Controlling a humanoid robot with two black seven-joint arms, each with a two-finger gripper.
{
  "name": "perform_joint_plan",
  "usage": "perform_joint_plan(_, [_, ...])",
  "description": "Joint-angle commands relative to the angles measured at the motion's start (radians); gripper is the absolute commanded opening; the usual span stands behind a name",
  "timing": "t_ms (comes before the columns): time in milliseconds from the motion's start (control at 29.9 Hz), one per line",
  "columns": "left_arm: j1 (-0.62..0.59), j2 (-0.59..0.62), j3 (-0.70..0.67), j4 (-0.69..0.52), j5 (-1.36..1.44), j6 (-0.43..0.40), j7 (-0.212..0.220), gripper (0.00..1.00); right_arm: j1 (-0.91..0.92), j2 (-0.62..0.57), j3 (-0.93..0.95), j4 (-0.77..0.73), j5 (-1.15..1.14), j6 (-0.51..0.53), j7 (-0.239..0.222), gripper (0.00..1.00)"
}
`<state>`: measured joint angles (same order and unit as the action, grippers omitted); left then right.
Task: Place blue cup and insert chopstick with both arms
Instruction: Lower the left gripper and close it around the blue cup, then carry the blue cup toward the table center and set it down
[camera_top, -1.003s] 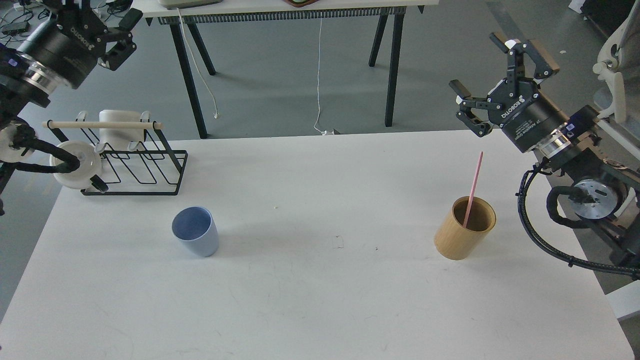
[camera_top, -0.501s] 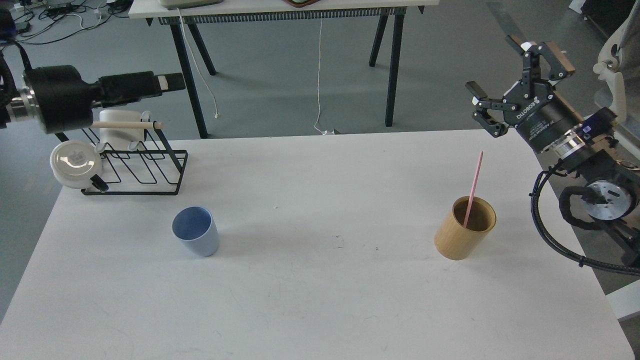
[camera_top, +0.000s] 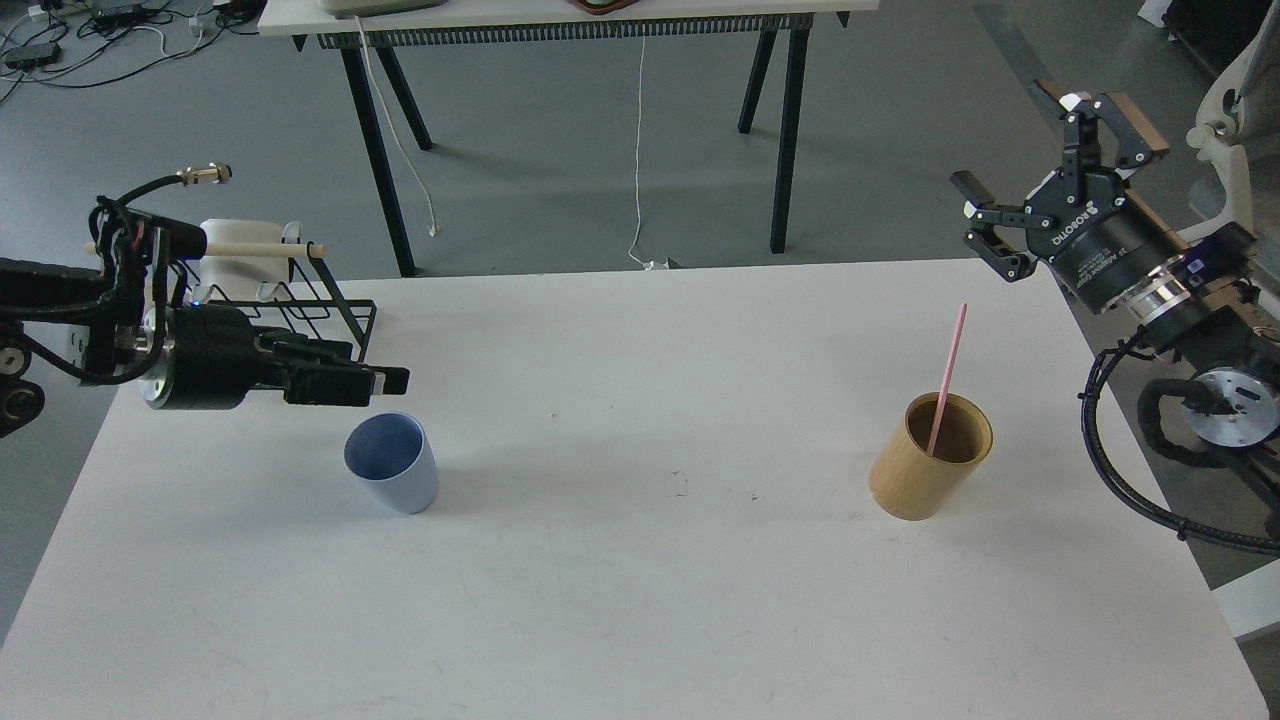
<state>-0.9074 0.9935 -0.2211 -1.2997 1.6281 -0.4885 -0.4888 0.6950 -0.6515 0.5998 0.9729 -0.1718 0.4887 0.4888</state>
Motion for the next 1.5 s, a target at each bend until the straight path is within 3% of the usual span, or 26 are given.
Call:
perform_joint_plan(0, [0.018, -0.026, -0.001, 0.054, 0.021, 0.000, 0.000, 1.00, 0.000, -0.002, 0.000, 0.000, 0.000, 0.000, 0.000, 0.99])
perform_joint_plan(434, [0.088, -0.131, -0.001, 0.215, 0.084, 0.000, 0.000, 1.00, 0.000, -0.003, 0.000, 0.000, 0.000, 0.000, 0.000, 0.99])
perform_joint_plan(936, [0.117, -0.185, -0.001, 0.284, 0.078, 0.000, 0.000, 0.97, -0.003, -0.013, 0.002, 0.001, 0.002, 0.000, 0.000, 0.99])
perform_joint_plan(1036, [0.127, -0.194, -0.001, 0.290, 0.075, 0.000, 0.000, 0.92, -0.005, -0.022, 0.002, 0.001, 0.002, 0.000, 0.000, 0.99])
perform_joint_plan(1470, [0.133, -0.197, -0.003, 0.292, 0.073, 0.000, 0.000, 0.57, -0.017, -0.023, 0.002, 0.004, 0.002, 0.000, 0.000, 0.99])
